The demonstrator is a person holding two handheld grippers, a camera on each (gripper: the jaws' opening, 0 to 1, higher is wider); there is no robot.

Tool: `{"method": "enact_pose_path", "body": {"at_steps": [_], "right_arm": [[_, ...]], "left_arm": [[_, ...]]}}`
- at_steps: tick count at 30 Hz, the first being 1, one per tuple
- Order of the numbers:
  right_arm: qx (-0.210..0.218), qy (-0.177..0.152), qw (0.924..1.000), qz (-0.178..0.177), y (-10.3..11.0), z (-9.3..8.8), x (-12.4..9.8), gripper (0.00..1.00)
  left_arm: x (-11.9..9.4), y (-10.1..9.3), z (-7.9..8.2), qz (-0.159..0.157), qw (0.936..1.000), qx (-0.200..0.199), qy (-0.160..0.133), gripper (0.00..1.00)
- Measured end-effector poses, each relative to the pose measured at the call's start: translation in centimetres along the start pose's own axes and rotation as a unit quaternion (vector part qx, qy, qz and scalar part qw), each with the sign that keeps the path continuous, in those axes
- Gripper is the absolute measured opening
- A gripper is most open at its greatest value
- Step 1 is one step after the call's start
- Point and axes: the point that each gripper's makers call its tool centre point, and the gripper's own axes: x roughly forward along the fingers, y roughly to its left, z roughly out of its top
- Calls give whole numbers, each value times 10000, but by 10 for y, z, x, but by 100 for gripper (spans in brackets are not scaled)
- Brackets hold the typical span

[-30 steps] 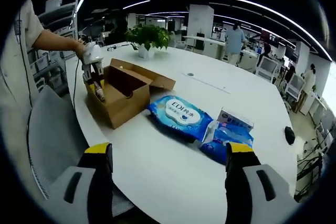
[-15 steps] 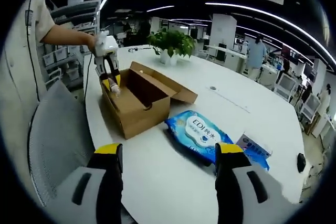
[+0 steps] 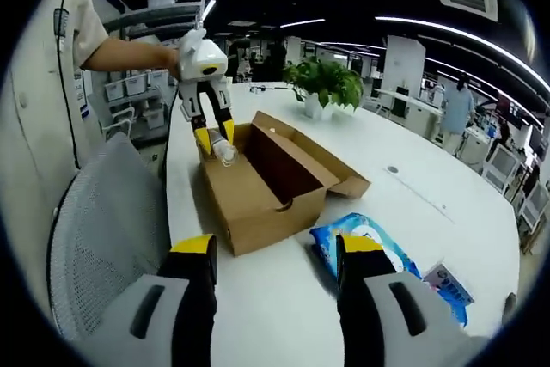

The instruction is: Operate the shoe box by opening the lid, removing the specified soft item, and placing it in the target area until the item is outside and the box remains undamaged.

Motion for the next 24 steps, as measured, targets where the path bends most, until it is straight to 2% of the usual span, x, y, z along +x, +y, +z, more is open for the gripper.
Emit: {"method": "enact_pose_path", "body": {"at_steps": [11, 24], "right_arm": [[-181, -164, 9988, 432, 24, 17, 24, 40], [-511, -171, 9945, 894, 59, 28, 35, 34]], "left_arm": [[9, -25, 32, -354, 9984, 325, -307, 20], [25, -49, 61, -793, 9934, 610, -566, 20]]}}
